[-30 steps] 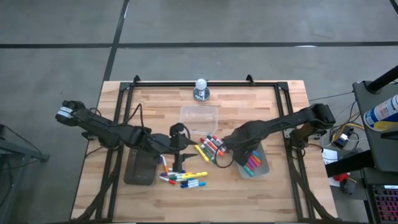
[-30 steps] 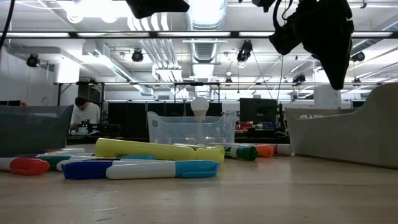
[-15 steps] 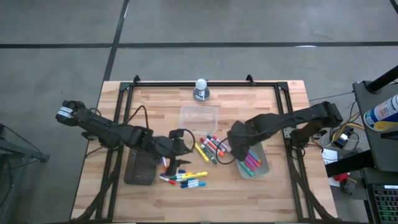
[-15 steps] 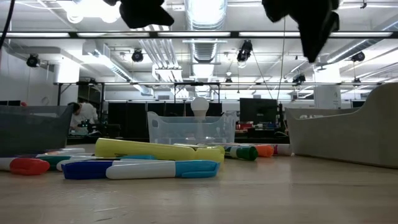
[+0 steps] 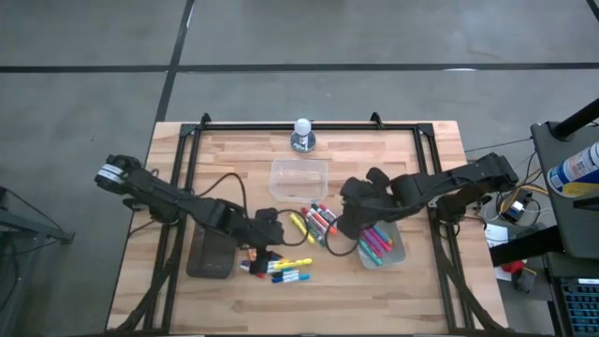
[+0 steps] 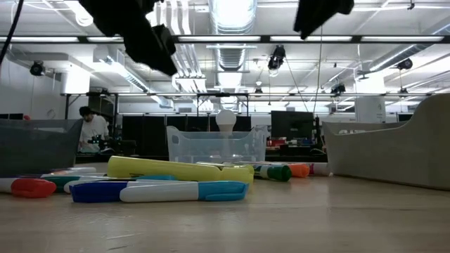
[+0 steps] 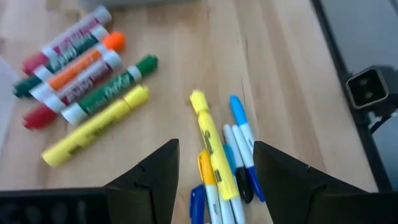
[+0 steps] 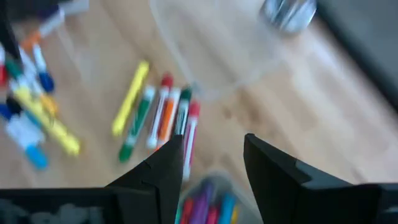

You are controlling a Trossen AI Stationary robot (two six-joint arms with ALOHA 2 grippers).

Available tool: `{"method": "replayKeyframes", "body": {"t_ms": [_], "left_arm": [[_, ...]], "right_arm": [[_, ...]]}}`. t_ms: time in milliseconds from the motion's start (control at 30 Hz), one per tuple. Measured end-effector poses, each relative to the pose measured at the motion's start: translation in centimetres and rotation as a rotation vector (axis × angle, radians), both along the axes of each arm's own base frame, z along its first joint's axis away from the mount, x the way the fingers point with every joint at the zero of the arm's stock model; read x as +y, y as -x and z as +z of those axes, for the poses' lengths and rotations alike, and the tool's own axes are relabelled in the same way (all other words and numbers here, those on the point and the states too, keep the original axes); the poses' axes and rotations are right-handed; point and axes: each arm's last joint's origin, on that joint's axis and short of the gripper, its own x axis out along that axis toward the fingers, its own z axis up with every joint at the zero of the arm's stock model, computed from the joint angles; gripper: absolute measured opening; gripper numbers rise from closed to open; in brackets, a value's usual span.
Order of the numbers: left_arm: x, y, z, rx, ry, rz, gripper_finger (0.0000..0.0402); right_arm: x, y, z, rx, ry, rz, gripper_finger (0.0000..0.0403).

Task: Pick & Place Markers
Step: Put the bottom yellow highlighter into the gray bin

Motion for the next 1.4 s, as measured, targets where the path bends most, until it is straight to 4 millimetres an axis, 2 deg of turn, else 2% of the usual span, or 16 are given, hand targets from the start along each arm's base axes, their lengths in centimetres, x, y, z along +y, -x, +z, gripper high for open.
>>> {"method": "replayKeyframes", "body": {"t_ms": [267,367,500,700,1200,1400], "left_arm": [[-1.7,-0.7,-2.8,0.095,-0.017,-0.023,0.0197],[-2.2,-0.9,-3.8,0.127,-0.030,-0.035,0.0197],[-2.7,-1.2,-5.2,0.169,-0.029,-0.016,0.0197],[-2.9,-1.8,-6.9,0.207,-0.041,0.014,0.0197],[-3.2,-2.3,-7.7,0.193,-0.026,0.023,0.0197],[-3.3,-2.6,-9.0,0.231,-0.043,0.025,0.0197]], "right_arm": [[2.5,-0.7,1.0,-0.240,0.339,-0.043,0.0160],[3.3,-0.6,1.4,-0.328,0.403,-0.095,0.0157],[3.8,-0.8,0.8,-0.404,0.400,-0.143,0.0152],[4.1,-1.5,-1.6,-0.406,0.433,-0.111,0.0144],[4.1,-1.5,-1.5,-0.409,0.454,-0.106,0.0127],[4.1,-1.5,-1.5,-0.410,0.451,-0.106,0.0127]]}}
